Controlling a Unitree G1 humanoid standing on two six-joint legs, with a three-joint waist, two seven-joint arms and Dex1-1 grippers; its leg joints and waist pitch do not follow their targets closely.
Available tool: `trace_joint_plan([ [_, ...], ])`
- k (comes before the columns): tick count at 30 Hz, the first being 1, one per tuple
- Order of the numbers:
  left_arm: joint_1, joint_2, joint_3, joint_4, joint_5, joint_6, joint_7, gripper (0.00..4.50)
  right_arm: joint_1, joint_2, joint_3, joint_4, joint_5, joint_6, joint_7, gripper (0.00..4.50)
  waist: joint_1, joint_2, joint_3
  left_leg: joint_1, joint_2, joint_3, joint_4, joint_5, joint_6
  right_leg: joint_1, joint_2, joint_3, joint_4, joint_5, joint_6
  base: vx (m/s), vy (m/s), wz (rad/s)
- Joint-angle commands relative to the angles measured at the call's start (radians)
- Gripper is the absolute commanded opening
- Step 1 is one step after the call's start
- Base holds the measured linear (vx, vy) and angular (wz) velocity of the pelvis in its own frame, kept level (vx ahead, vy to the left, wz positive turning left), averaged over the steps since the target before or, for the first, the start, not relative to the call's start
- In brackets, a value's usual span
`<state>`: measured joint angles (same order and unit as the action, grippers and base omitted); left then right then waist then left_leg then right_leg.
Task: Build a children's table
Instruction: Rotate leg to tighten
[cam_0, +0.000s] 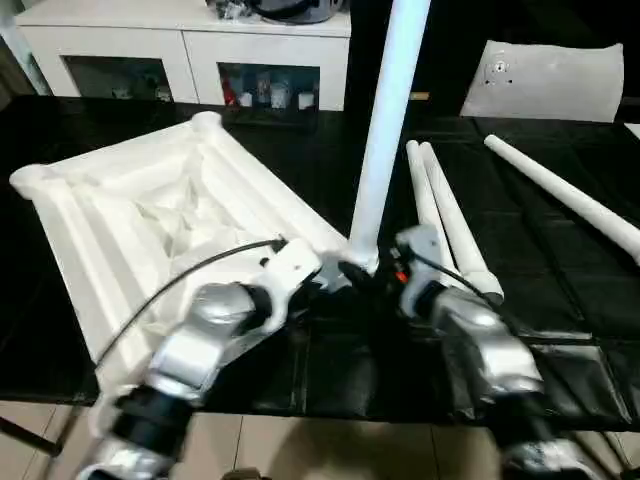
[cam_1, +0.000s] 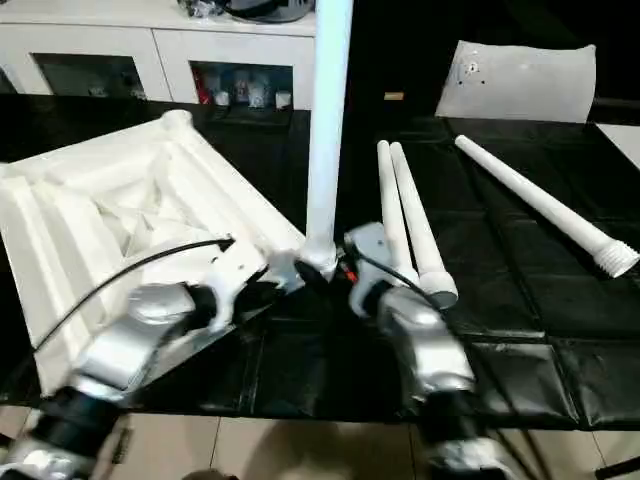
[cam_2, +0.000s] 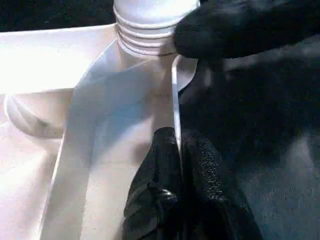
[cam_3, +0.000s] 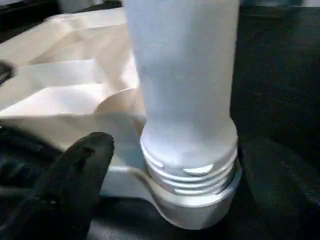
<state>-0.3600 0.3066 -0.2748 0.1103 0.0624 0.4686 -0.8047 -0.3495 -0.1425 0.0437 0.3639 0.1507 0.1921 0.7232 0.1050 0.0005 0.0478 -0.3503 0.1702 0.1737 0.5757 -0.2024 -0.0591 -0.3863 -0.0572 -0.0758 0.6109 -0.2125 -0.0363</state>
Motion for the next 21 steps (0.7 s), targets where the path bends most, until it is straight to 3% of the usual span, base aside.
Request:
trace_joint_plan([
  [1,-0.010,0.023,-0.034,0.021,-0.013,-0.061,-0.076,0.00,-0.001,-0.027,0.025,-0.060,0.037,-0.004,0.100,4.48,0.003,0.001,-0.055,-0.001,0.064,-0.024,-0.060,-0.095,0.081,0.051,-0.099,0.063,-0.074,-0.108,-0.174,0.000,0.000,0.00],
  [7,-0.022,0.149,-0.083,0.047,-0.063,-0.212,-0.322,0.00,0.009,-0.178,0.082,-0.107,0.068,0.003,0.350,4.48,0.016,-0.003,-0.055,0.002,0.066,-0.023,-0.058,-0.091,0.091,0.049,-0.100,0.063,-0.069,-0.104,-0.181,0.000,0.000,0.00],
  [15,-0.057,0.225,-0.118,0.108,-0.080,-0.301,-0.500,0.00,-0.017,-0.256,0.146,-0.088,0.066,-0.003,0.517,4.48,0.039,-0.004,-0.055,0.004,0.070,-0.022,-0.055,-0.102,0.077,0.046,-0.103,0.061,-0.064,-0.121,-0.192,0.000,0.000,0.00],
  [21,-0.078,0.252,-0.150,0.142,-0.070,-0.361,-0.567,0.00,-0.043,-0.275,0.186,-0.052,0.065,-0.003,0.592,4.21,0.041,-0.007,-0.055,0.003,0.071,-0.022,-0.055,-0.108,0.067,0.047,-0.106,0.062,-0.064,-0.142,-0.191,0.000,0.000,0.00],
])
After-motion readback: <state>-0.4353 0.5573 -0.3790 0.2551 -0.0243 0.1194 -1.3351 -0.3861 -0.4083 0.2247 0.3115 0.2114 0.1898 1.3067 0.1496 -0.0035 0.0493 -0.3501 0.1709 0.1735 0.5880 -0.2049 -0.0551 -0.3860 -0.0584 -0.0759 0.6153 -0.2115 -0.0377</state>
